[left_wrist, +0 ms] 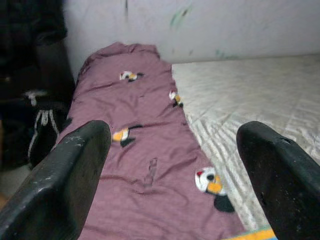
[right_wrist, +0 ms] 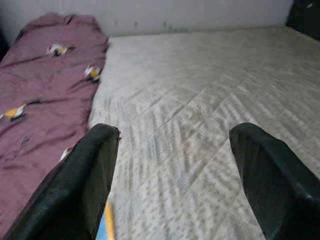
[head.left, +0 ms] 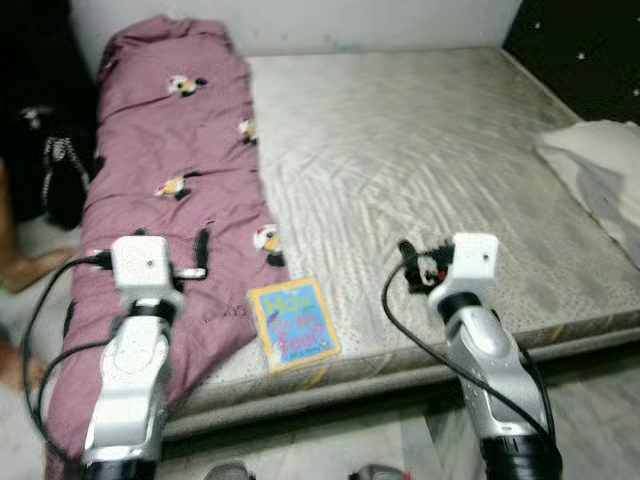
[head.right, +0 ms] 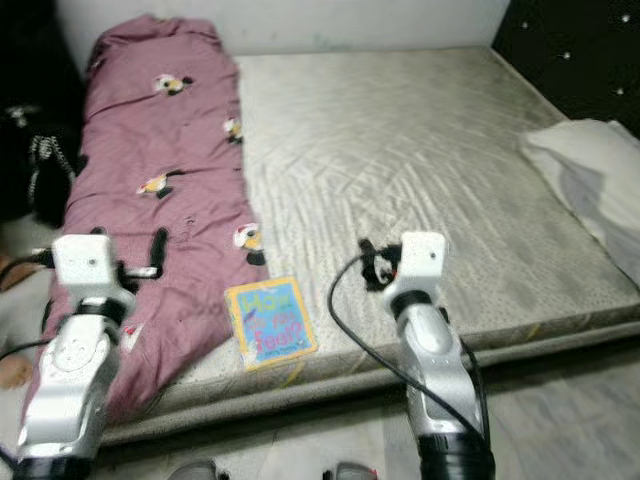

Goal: Clean up the room

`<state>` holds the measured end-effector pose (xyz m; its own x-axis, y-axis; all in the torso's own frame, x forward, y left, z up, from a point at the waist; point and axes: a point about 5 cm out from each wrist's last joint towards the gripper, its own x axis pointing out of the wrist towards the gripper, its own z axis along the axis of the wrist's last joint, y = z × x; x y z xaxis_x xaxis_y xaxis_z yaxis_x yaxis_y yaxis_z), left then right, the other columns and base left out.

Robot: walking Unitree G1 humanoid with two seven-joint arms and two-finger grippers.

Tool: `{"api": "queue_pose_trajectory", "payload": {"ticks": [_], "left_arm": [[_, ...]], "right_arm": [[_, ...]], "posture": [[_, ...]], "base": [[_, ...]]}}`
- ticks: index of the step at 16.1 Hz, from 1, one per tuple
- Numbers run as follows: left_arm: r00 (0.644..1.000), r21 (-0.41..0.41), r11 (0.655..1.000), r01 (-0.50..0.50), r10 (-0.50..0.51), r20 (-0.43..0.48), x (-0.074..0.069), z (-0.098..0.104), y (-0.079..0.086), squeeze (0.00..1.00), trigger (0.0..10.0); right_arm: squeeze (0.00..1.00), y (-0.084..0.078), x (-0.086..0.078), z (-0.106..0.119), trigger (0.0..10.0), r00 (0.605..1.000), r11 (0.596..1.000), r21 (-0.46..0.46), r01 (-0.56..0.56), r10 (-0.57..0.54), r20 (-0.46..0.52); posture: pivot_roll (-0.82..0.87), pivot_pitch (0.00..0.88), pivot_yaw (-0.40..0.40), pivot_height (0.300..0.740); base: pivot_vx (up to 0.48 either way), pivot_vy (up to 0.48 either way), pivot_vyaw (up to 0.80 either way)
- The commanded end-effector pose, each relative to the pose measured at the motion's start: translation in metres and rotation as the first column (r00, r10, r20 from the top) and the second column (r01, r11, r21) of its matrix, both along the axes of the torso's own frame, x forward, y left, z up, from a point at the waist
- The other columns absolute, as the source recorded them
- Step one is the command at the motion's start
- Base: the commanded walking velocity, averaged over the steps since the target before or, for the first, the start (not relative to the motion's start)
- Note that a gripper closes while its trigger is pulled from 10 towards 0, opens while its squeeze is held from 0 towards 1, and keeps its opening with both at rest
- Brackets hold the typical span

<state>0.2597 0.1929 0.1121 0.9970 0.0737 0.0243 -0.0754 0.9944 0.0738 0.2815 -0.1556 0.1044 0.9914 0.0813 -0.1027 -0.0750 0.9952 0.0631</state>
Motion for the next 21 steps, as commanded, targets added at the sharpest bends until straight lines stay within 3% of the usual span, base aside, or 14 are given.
{"api": "queue_pose_trajectory", "payload": {"ticks": [1,16,21], "left_arm": [[1.0,0.001,1.0,0.021,-0.021,0.009,0.0024,0.0033,-0.0096,0.0,10.0],[0.999,0.014,0.999,-0.048,0.048,0.0,-0.0001,-0.001,-0.0057,0.0,10.0],[0.999,0.019,0.999,-0.042,0.042,-0.003,-0.0004,-0.002,-0.0062,0.0,10.0]], "right_arm": [[0.0,-0.012,-0.0025,0.0013,10.0,0.999,0.999,-0.016,0.033,-0.033,0.003],[0.0,-0.0106,-0.0062,0.0018,10.0,1.0,1.0,-0.004,0.019,-0.019,0.005],[0.0,-0.0103,-0.006,0.0009,10.0,1.0,1.0,-0.004,0.014,-0.014,0.003]], "posture": [[-0.02,0.0,-0.019,0.74],[-0.02,0.0,-0.022,0.74],[-0.02,0.0,-0.021,0.687]], "base": [[0.0,0.0,0.0],[0.0,0.0,0.0],[0.0,0.0,0.0]]}}
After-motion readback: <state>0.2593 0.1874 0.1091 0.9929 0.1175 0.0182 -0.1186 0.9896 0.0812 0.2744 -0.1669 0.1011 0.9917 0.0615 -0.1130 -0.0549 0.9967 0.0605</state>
